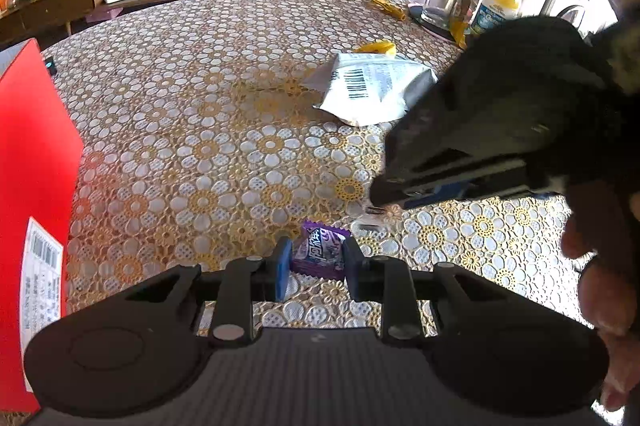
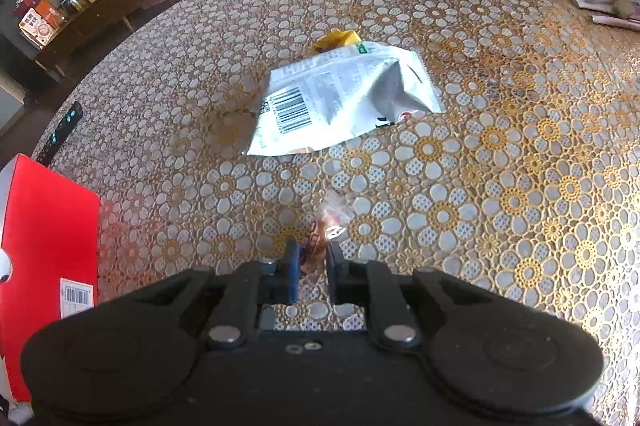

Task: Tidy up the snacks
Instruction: 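Grasp the purple candy bar with the left tool while the right tool grasps the clear candy packet, then carry the candy bar and candy packet over the red box and lower them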

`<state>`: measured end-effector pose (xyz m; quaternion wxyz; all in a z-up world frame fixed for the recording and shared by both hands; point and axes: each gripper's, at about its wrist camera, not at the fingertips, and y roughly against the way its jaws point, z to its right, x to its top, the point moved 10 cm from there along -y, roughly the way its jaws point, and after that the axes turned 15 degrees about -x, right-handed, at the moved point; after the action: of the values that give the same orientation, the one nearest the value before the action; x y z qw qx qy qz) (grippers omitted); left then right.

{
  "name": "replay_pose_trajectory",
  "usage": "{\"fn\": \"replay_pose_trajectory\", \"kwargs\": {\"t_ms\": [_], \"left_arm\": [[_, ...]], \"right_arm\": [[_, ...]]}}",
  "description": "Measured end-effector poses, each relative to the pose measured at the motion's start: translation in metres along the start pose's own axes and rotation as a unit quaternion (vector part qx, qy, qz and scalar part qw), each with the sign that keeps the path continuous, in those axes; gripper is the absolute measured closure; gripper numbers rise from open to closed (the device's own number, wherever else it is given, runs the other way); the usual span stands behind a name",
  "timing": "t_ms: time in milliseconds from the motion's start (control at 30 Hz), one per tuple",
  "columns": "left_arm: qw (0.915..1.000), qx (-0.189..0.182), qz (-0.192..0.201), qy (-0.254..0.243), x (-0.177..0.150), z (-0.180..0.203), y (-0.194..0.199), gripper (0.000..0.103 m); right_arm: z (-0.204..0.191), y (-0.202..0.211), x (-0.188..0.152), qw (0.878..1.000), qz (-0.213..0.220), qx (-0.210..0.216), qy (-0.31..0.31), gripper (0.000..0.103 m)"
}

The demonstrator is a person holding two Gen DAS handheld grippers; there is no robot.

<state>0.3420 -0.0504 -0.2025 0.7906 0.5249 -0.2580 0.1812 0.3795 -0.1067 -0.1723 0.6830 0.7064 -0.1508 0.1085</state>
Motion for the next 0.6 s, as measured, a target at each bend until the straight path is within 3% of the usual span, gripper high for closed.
{"fn": "replay_pose_trajectory", "kwargs": {"t_ms": [600], "left_arm": [[0.9998, -0.004, 0.010, 0.019, -0.012, 0.007, 0.059, 0.076]], "right_arm": [[0.018, 0.078, -0.047, 0.998, 0.035, 0.029, 0.038, 0.092]]}}
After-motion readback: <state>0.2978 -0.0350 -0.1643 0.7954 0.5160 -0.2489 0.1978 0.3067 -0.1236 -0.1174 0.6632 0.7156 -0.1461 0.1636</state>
